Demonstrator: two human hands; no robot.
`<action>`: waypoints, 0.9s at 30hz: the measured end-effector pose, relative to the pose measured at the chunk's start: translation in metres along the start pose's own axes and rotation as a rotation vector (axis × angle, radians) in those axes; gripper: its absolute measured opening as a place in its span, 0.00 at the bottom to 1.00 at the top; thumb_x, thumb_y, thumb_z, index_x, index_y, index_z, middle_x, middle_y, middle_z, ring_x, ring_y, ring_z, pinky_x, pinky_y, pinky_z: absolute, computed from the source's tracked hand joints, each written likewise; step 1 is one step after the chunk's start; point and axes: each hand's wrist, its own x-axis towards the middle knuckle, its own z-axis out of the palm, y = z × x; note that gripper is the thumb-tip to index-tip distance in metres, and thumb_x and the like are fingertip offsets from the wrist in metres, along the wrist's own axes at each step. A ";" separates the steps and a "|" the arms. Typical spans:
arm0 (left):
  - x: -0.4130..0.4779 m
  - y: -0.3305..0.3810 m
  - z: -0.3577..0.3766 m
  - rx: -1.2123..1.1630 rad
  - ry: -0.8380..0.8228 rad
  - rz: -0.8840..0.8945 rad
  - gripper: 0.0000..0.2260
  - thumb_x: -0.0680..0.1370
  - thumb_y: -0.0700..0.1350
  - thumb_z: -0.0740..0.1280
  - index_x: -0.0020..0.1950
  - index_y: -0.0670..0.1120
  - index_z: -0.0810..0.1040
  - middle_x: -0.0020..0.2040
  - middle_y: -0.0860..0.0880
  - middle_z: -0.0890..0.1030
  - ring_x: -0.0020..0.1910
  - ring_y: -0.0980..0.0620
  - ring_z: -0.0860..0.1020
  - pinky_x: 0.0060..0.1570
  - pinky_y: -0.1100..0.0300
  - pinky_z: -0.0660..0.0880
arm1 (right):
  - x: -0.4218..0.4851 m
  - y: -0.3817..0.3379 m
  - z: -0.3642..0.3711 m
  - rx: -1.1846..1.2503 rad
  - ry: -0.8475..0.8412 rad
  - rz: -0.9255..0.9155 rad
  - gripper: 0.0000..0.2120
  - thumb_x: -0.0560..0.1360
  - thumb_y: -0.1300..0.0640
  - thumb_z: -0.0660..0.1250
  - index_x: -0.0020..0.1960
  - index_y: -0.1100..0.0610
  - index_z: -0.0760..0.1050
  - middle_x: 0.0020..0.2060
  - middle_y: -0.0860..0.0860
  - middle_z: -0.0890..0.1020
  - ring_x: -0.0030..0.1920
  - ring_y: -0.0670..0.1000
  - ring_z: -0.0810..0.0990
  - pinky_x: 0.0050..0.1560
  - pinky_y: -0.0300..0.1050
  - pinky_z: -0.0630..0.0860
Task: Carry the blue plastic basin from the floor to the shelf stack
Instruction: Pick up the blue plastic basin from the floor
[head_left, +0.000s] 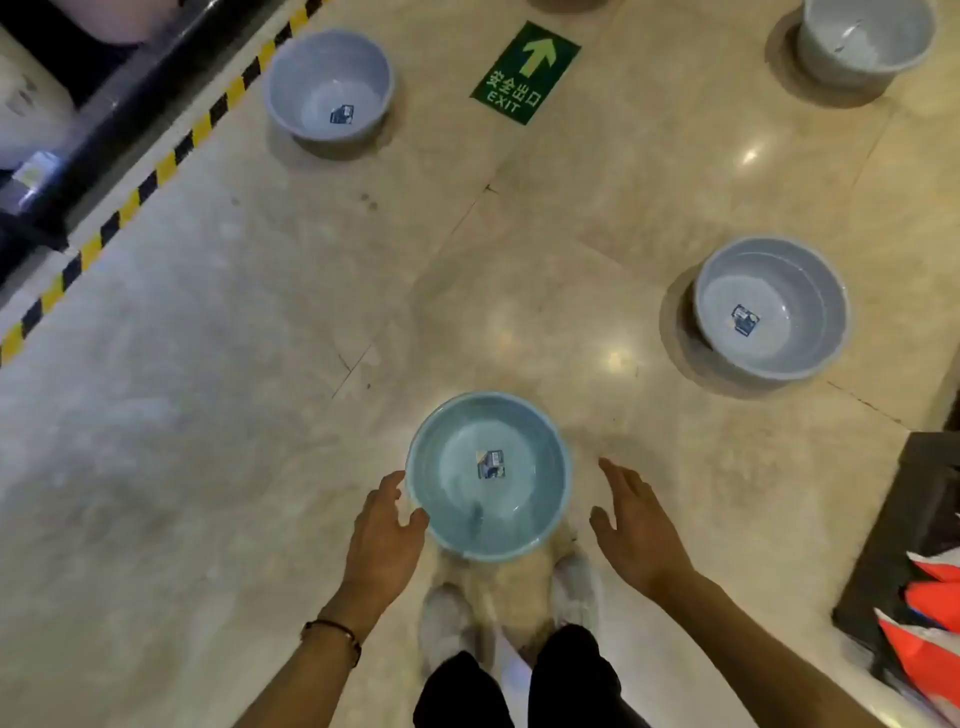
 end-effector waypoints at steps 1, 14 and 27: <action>0.022 -0.015 0.020 -0.017 0.014 0.004 0.25 0.82 0.41 0.68 0.79 0.49 0.68 0.68 0.43 0.75 0.66 0.41 0.76 0.65 0.47 0.75 | 0.018 0.013 0.020 0.000 0.004 -0.009 0.31 0.84 0.57 0.61 0.84 0.58 0.55 0.80 0.57 0.64 0.77 0.58 0.66 0.75 0.49 0.64; 0.199 -0.168 0.162 -0.058 0.155 -0.002 0.36 0.80 0.32 0.66 0.85 0.45 0.54 0.75 0.39 0.72 0.70 0.34 0.73 0.68 0.36 0.72 | 0.177 0.140 0.219 0.292 -0.018 0.034 0.41 0.83 0.50 0.65 0.85 0.58 0.42 0.81 0.56 0.64 0.76 0.61 0.71 0.72 0.59 0.73; 0.099 -0.070 0.089 -0.160 0.187 0.061 0.36 0.80 0.27 0.60 0.85 0.49 0.58 0.81 0.46 0.68 0.78 0.43 0.68 0.75 0.41 0.68 | 0.085 0.082 0.111 0.534 0.248 -0.016 0.30 0.78 0.42 0.60 0.77 0.52 0.60 0.63 0.42 0.75 0.57 0.44 0.78 0.52 0.23 0.71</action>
